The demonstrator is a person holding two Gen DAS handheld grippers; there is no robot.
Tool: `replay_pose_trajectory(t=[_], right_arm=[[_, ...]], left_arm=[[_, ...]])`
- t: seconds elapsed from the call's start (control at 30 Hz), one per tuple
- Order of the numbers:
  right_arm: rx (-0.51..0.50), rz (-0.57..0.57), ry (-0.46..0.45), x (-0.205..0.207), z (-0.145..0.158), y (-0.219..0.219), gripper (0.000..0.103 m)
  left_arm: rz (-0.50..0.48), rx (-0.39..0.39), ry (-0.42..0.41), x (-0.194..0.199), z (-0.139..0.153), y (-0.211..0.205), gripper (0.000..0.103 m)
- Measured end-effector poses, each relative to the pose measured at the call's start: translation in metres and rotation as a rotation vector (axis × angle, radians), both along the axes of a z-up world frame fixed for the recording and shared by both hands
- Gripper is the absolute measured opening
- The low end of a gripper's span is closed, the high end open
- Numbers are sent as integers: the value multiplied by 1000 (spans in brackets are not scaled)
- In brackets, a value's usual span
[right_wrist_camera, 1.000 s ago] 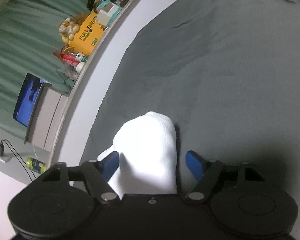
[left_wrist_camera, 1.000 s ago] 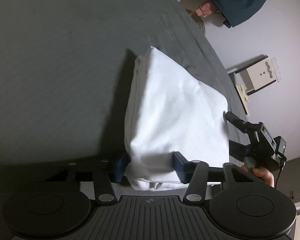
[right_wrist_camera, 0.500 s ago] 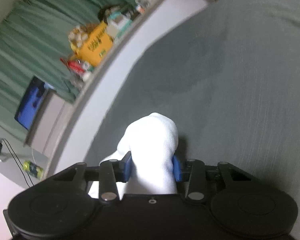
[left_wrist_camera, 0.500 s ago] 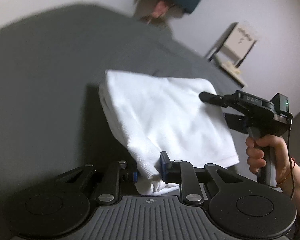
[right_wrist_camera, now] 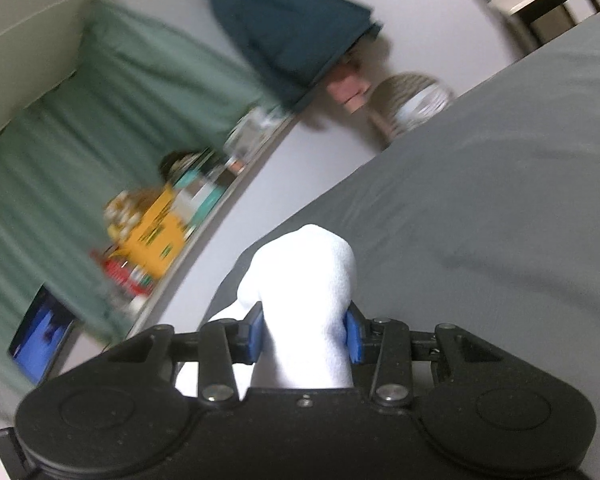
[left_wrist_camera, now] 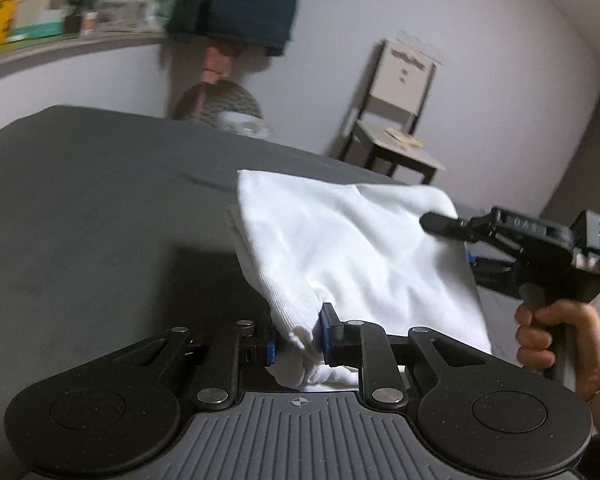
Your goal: Fold clothes
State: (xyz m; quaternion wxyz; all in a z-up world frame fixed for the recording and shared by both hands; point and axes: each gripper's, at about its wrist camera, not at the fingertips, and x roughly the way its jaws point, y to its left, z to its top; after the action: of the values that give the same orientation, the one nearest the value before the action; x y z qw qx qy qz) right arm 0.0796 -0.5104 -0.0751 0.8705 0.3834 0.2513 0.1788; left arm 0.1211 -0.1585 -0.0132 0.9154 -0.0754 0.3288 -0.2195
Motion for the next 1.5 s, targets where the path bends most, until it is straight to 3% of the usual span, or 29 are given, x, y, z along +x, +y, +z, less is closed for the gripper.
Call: replay_pose_trajectory(t=[0.13, 0.33, 0.43, 0.47, 0.5, 0.6, 0.67, 0.77, 0.9, 1.0, 1.17, 1.37, 1.5], right_arm=[[-37, -72, -1, 13, -10, -18, 38], [-62, -134, 116, 31, -43, -19, 42], [-92, -162, 148, 33, -49, -17, 54], [-113, -165, 144, 33, -47, -13, 57], [-125, -172, 143, 32, -46, -12, 59], [-163, -220, 154, 25, -38, -9, 67], [-243, -267, 137, 15, -30, -4, 67], [-445, -329, 52, -4, -10, 20, 70], [-599, -352, -105, -46, 9, 61, 95], [-749, -355, -227, -73, 18, 100, 103], [-769, -365, -115, -101, 13, 134, 103], [-834, -413, -34, -121, 0, 153, 103], [-839, -451, 97, -114, -17, 141, 103]], left_arm=[[-40, 25, 19, 29, -7, -21, 20], [-21, -11, 74, 43, -34, -15, 22], [5, -30, 95, 42, -40, -5, 55], [37, -23, 104, 41, -42, -1, 77], [69, -16, 113, 41, -43, 4, 87], [86, -49, 118, 34, -46, 20, 88], [103, -49, 110, 27, -44, 30, 88], [127, -14, 72, 5, -41, 45, 88], [115, 64, 6, -24, -41, 72, 88], [80, 133, -61, -43, -43, 84, 88], [29, 213, -139, -54, -43, 69, 88], [16, 320, -142, -48, -42, 39, 88], [49, 309, -122, -39, -42, 32, 88]])
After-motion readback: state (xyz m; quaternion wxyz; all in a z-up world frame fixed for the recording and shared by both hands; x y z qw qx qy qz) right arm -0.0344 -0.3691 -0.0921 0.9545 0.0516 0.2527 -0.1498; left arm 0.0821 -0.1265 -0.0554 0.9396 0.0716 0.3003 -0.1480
